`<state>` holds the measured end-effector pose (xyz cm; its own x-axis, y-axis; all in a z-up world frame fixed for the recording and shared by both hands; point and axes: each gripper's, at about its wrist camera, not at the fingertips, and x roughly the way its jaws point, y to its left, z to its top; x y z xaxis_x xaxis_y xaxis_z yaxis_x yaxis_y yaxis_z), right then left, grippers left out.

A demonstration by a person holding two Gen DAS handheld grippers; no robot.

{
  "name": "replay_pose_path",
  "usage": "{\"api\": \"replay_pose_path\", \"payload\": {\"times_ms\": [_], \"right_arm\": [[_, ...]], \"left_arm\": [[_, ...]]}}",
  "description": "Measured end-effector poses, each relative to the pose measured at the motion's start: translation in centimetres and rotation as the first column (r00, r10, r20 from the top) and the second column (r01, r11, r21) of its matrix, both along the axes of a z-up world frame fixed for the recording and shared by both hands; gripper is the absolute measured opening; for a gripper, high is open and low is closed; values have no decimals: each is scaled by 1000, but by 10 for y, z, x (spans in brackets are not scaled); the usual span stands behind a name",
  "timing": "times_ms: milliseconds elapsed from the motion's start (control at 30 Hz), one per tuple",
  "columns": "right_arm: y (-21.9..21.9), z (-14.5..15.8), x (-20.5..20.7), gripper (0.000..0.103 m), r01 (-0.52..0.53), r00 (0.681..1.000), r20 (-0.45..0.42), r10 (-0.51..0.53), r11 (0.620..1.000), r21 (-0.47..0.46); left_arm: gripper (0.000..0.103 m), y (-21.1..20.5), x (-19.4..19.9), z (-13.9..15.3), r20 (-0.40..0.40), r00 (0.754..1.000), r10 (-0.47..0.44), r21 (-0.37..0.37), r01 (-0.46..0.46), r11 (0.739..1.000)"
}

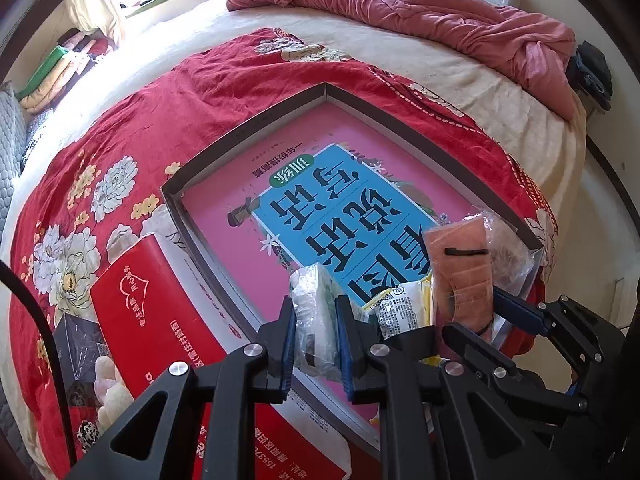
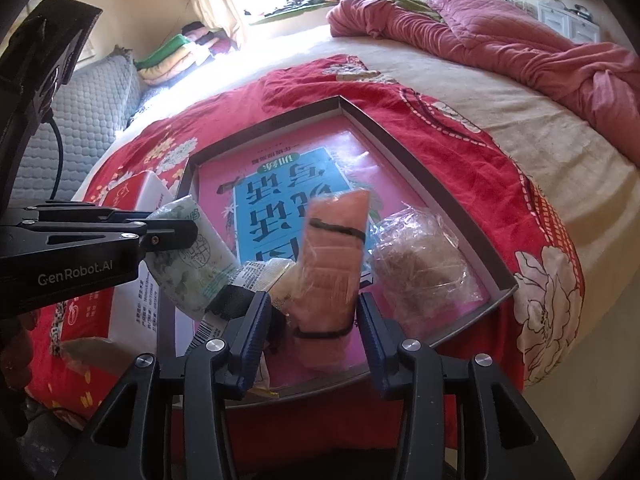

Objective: Organize soft objects
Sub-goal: 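Lower both items into the pink box and open both tools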

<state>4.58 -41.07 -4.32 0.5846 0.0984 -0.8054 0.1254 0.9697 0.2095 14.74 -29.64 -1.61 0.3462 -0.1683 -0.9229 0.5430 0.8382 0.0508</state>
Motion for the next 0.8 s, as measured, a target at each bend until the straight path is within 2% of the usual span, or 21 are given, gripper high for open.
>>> {"api": "replay_pose_path", "payload": {"times_ms": [100,233,333,400,533,700,800], "right_arm": [[-1,4,-2,47,7,1000,20,-7,1000,11],[-3,11,-4,52,19,999,49,-20,1000,14],[-4,15,-5,53,30,998,62,-31,1000,7],[-6,16,-6,53,39,997,69,-40,999,9],[-9,16,-7,54,56,996,70,-56,998,3],[-10,18,-7,54,66,995,80,-67,998,12],[-11,19,-8,54,70,994,82,-70,998,9]], "left_arm": [[19,0,-1,-1,-3,1000,0,9,0,1000],[19,1,-1,-2,-6,1000,2,11,-2,1000],[20,1,-1,0,-13,1000,4,-12,-4,1000],[23,3,-1,2,-14,1000,8,-40,-9,999],[38,7,3,3,-32,999,37,-72,-39,997],[39,11,5,5,-20,998,53,-75,-55,996],[46,14,6,7,-18,998,62,-82,-64,995]]}}
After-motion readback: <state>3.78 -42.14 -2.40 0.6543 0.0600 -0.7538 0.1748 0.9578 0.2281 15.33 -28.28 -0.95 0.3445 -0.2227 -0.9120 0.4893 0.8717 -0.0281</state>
